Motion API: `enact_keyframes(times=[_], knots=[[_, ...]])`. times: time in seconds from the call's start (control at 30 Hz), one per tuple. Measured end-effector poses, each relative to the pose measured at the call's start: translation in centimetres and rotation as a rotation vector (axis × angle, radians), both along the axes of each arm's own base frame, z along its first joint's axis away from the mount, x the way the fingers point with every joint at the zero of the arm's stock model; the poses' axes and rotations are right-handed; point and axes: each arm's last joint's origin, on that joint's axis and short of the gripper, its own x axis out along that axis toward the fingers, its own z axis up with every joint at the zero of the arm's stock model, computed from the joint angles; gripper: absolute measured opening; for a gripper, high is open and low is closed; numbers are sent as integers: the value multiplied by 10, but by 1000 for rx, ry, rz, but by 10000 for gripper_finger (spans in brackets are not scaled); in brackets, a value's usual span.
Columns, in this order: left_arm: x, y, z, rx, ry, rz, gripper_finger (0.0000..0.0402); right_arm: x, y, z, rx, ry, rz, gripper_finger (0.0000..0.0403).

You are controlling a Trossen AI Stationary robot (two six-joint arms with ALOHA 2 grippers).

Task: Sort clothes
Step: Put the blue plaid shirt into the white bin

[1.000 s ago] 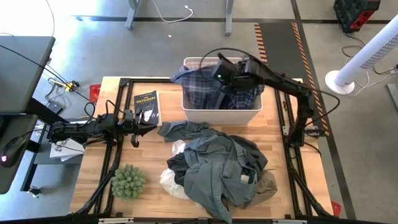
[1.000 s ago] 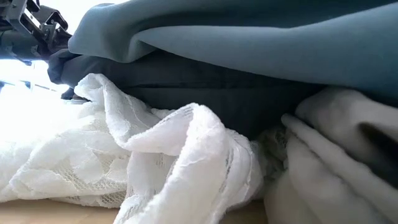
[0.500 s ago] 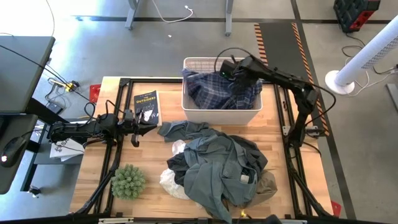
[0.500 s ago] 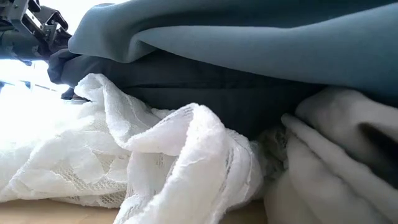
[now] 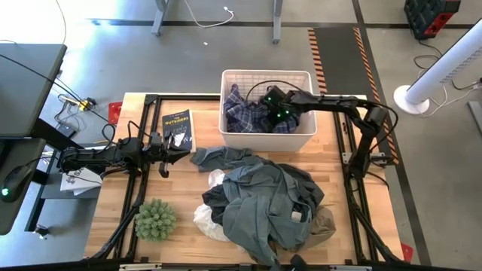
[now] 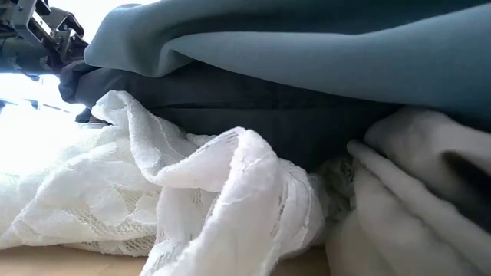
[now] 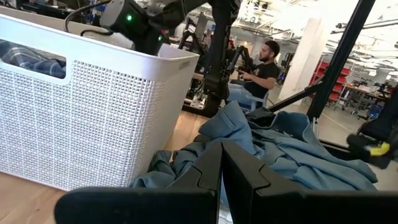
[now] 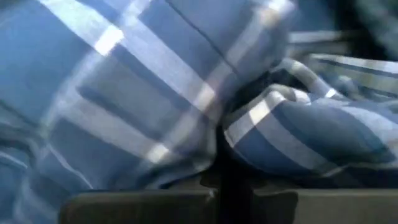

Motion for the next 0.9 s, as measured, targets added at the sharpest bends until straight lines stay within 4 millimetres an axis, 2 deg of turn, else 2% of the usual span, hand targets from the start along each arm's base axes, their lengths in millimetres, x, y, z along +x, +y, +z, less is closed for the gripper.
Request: enact_keyframes(times=[0.1,0.23,0.37,0.47,0.6,0.73,0.83,0.9], knots=[[0,0,0,0,0,0,10,-1,3,31,-71,87,-18,0],[0,0,0,0,0,1,10,-2,15,87,-134,119,-14,0],[0,0,0,0,0,5,10,-5,46,142,-233,75,33,0],[0,0,0,-7,0,5,10,-8,88,169,-315,-5,108,0],[0,0,0,-20,-1,3,10,-14,160,192,-396,-95,240,0],[0,0,0,-25,-2,4,10,-21,237,197,-473,-159,409,0],[0,0,0,-25,-2,4,10,-30,292,193,-546,-182,539,0],[0,0,0,-26,-2,4,10,-37,322,187,-604,-199,560,0]])
